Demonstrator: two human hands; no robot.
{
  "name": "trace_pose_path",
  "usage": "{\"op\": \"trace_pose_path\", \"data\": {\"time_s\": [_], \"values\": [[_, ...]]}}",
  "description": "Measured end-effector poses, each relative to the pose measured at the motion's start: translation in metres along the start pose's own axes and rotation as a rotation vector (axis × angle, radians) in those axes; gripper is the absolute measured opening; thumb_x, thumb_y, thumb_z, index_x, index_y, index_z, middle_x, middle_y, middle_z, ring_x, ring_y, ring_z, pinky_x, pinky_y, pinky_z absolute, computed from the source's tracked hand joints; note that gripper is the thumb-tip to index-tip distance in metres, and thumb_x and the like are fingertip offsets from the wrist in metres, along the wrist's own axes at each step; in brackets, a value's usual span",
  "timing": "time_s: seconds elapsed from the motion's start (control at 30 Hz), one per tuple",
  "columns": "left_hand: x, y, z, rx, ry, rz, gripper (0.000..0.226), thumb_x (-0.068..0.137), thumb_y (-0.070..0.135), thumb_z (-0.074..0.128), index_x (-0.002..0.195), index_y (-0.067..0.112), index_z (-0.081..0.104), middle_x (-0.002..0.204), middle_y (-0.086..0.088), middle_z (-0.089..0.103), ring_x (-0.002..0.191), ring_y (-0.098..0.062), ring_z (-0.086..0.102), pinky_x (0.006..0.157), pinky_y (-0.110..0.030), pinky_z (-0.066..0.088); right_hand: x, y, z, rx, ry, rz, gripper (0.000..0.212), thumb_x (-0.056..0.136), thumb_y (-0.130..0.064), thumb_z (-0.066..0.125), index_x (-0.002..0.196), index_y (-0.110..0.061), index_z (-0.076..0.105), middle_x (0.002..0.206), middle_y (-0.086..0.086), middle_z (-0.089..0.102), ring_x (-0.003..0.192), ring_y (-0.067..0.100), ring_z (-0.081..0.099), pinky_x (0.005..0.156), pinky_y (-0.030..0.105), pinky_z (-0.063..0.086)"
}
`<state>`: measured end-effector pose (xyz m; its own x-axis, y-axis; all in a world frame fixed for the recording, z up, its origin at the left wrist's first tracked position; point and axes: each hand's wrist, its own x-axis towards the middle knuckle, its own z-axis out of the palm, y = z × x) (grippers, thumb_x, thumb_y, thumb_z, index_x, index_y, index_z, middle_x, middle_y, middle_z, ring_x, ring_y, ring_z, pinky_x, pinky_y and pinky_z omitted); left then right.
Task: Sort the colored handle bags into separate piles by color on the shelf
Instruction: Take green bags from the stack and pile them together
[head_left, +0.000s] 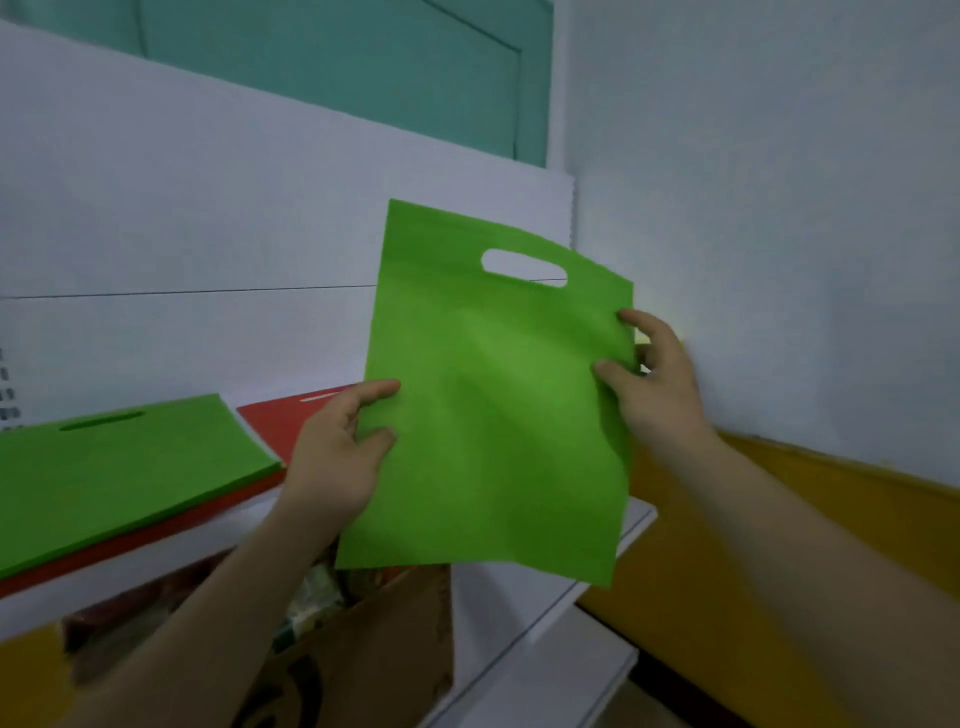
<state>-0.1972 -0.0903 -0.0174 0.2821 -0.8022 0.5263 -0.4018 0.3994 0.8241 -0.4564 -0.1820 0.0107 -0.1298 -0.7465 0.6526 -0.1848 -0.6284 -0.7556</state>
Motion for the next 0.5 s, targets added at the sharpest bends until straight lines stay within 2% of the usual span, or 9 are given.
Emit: {"op": "trace_pose_path", "data": {"time_s": [0.03,0.07,0.13,0.17,0.23,0.27,0.3,0.4,0.5], "values": [[-0.003,0.004,0.018,-0.008,-0.033,0.009,0.044,0.087,-0.007,0.056,0.108,0.031,0.059,0.091,-0.010,0.067,0.057,-0.006,0.060,0.056,-0.019,0.053,-0.001,0.003,-0.020,-0.039,0.054,0.003,0.049,0.085,-0.002,0.065,0.119,-0.033,0.050,0.108,0.007,0.058,0.089,0.017,0.057,0.070,0.021,0.050],[-0.006,0.007,0.036,-0.013,-0.077,0.014,0.042,0.087,-0.006,0.057,0.111,0.028,0.059,0.098,-0.017,0.067,0.065,-0.010,0.063,0.060,-0.022,0.054,-0.002,0.007,-0.039,-0.071,0.101,0.008,0.049,0.084,-0.002,0.065,0.121,-0.031,0.051,0.111,0.005,0.058,0.093,0.017,0.057,0.076,0.024,0.050],[-0.014,0.014,0.070,-0.024,-0.146,-0.002,0.041,0.086,-0.001,0.061,0.118,0.025,0.059,0.108,-0.030,0.059,0.089,-0.034,0.063,0.079,-0.041,0.052,-0.004,0.013,-0.076,-0.105,0.167,0.013,0.049,0.085,-0.003,0.064,0.125,-0.029,0.051,0.112,0.001,0.057,0.090,0.011,0.058,0.078,0.022,0.051],[-0.017,0.014,0.087,-0.046,-0.182,-0.005,0.042,0.085,0.004,0.064,0.119,0.028,0.059,0.112,-0.029,0.058,0.101,-0.038,0.059,0.087,-0.042,0.051,-0.006,0.017,-0.095,-0.118,0.196,0.016,0.049,0.086,-0.003,0.063,0.126,-0.029,0.051,0.110,-0.001,0.057,0.086,0.006,0.057,0.075,0.017,0.050],[-0.022,0.017,0.123,-0.102,-0.273,-0.006,0.045,0.084,0.005,0.066,0.117,0.034,0.055,0.120,-0.007,0.062,0.114,-0.020,0.056,0.092,-0.020,0.046,-0.010,0.023,-0.130,-0.141,0.243,0.014,0.049,0.087,-0.004,0.062,0.127,-0.029,0.050,0.109,0.000,0.057,0.083,0.008,0.058,0.068,0.012,0.048],[-0.025,0.020,0.140,-0.125,-0.323,-0.003,0.048,0.084,0.000,0.064,0.117,0.033,0.054,0.121,0.001,0.060,0.113,-0.011,0.055,0.087,-0.010,0.045,-0.011,0.026,-0.147,-0.147,0.261,0.014,0.049,0.087,-0.003,0.062,0.127,-0.029,0.050,0.109,0.001,0.057,0.084,0.011,0.058,0.068,0.013,0.049],[-0.027,0.022,0.156,-0.158,-0.362,-0.009,0.051,0.084,-0.006,0.062,0.115,0.032,0.053,0.119,0.002,0.060,0.106,-0.006,0.058,0.082,-0.008,0.047,-0.013,0.029,-0.163,-0.157,0.277,0.013,0.049,0.088,-0.003,0.061,0.127,-0.029,0.049,0.111,0.002,0.057,0.086,0.014,0.059,0.069,0.016,0.051],[-0.030,0.025,0.202,-0.254,-0.403,-0.027,0.058,0.082,-0.014,0.057,0.107,0.039,0.054,0.116,-0.001,0.064,0.094,-0.010,0.066,0.085,-0.033,0.054,-0.015,0.038,-0.209,-0.208,0.315,0.017,0.048,0.088,-0.004,0.061,0.126,-0.031,0.049,0.114,0.002,0.057,0.089,0.018,0.061,0.075,0.025,0.053],[-0.030,0.029,0.242,-0.281,-0.430,-0.031,0.059,0.082,-0.015,0.056,0.104,0.040,0.056,0.108,0.008,0.067,0.086,-0.010,0.067,0.083,-0.037,0.054,-0.016,0.046,-0.248,-0.241,0.363,0.023,0.048,0.088,-0.004,0.061,0.122,-0.037,0.048,0.113,0.001,0.057,0.091,0.022,0.063,0.078,0.032,0.055]]}}
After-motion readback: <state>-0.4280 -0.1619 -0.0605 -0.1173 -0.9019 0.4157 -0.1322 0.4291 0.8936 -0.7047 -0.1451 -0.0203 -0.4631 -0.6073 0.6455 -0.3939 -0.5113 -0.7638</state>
